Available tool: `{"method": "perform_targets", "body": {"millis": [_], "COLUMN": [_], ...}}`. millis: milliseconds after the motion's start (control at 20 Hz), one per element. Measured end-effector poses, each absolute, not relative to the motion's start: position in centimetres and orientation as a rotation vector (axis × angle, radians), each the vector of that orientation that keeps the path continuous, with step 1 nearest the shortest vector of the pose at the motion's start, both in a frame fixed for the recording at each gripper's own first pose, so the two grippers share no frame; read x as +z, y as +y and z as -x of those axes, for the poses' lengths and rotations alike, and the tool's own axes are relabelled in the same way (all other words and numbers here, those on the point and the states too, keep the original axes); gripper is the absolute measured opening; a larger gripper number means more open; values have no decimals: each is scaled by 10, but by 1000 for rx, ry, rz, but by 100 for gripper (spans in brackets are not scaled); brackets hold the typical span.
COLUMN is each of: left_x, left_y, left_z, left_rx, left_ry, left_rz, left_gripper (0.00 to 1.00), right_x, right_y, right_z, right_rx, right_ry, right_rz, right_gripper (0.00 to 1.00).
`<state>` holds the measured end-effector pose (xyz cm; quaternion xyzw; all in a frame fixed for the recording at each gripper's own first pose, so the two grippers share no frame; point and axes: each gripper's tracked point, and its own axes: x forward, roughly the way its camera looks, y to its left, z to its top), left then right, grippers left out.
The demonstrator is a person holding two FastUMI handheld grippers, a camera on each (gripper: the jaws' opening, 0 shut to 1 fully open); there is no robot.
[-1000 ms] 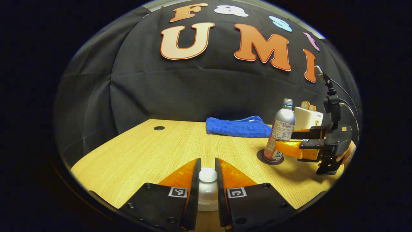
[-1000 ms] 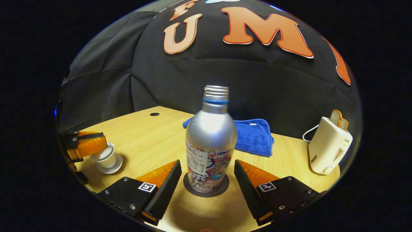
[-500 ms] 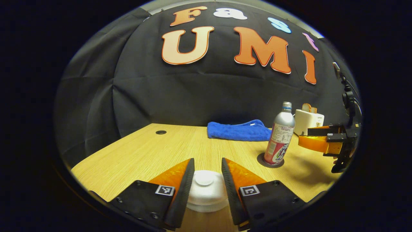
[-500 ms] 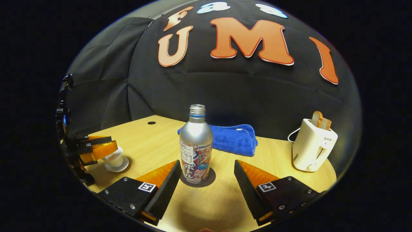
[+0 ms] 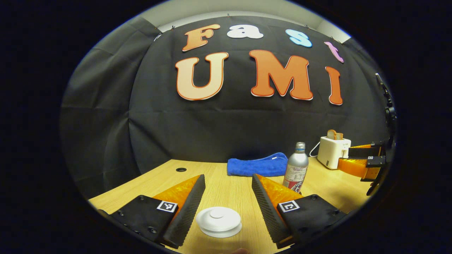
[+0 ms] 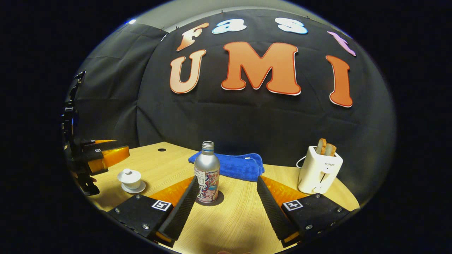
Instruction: Open the teacup lid with one hand, grasp the water bottle and pour water into the teacup with the other hand; after pouring, place the water bottle on the coaster and then close the teacup lid.
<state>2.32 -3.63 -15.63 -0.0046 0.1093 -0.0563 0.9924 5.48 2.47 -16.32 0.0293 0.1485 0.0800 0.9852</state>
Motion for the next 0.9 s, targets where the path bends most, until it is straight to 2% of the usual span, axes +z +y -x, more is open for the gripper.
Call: {"method": "perform_targets", "body": {"millis": [50, 200, 350, 500, 900], "left_x": [-147, -125, -110, -100, -91], "left_y": [-41, -49, -55, -55, -57], "left_z": [-20, -10, -1, 9, 35], "left_rx": [-117, -123, -122, -113, -99], "left_ry": [201, 158, 134, 126, 119], "left_rz": [12, 13, 25, 22, 77], "left_gripper": [91, 99, 99, 92, 96], "right_x": [-159, -145, -133, -122, -113], "right_y": [23, 12, 1, -4, -9], "right_z": [-50, -34, -20, -8, 17], "right_rx": [156, 134, 113, 104, 91], "right_ry": [288, 261, 227, 198, 176], "right_rz": [-61, -62, -66, -63, -74], "right_gripper": [99, 99, 99, 98, 99]}}
